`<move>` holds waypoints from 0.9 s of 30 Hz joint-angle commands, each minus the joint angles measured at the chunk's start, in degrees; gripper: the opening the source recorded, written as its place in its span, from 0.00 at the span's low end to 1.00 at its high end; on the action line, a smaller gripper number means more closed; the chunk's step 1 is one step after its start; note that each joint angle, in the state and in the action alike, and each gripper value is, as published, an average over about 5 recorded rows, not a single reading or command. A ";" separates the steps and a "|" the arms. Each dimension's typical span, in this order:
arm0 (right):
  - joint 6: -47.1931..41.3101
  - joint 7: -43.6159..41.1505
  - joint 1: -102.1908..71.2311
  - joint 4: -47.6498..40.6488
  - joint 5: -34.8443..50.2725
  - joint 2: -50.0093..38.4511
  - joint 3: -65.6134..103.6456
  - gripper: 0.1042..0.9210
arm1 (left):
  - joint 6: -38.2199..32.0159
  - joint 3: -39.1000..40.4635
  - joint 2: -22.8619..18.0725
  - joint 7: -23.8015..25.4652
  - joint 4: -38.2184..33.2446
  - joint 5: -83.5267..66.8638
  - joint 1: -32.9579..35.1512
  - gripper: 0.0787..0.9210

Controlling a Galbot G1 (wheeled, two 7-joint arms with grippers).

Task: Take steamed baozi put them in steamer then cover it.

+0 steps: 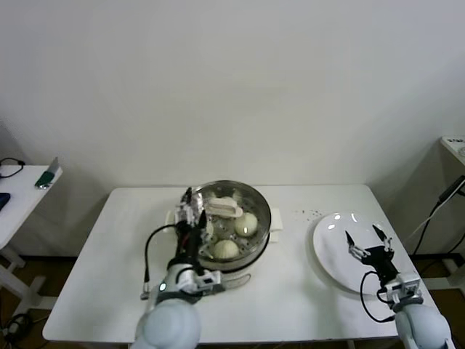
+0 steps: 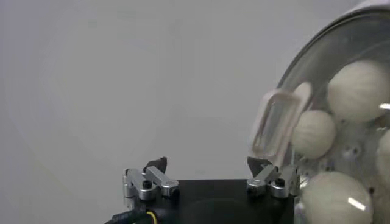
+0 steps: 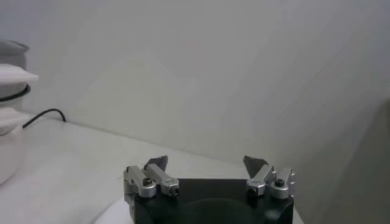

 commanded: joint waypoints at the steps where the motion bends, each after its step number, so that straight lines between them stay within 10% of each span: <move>1: -0.74 0.26 -0.58 0.80 0.14 0.22 -0.41 0.88 | -34.48 -22.53 2.23 -17.80 -4.49 -36.04 13.75 0.88; 10: 0.49 -0.32 -1.89 2.32 0.57 1.15 -0.59 0.88 | -50.11 -42.32 -4.78 -11.65 1.59 -69.68 22.55 0.88; 27: 3.23 -1.43 -5.52 5.12 1.95 2.74 -0.60 0.88 | -57.44 -46.74 -10.42 -4.58 16.47 -74.80 24.81 0.88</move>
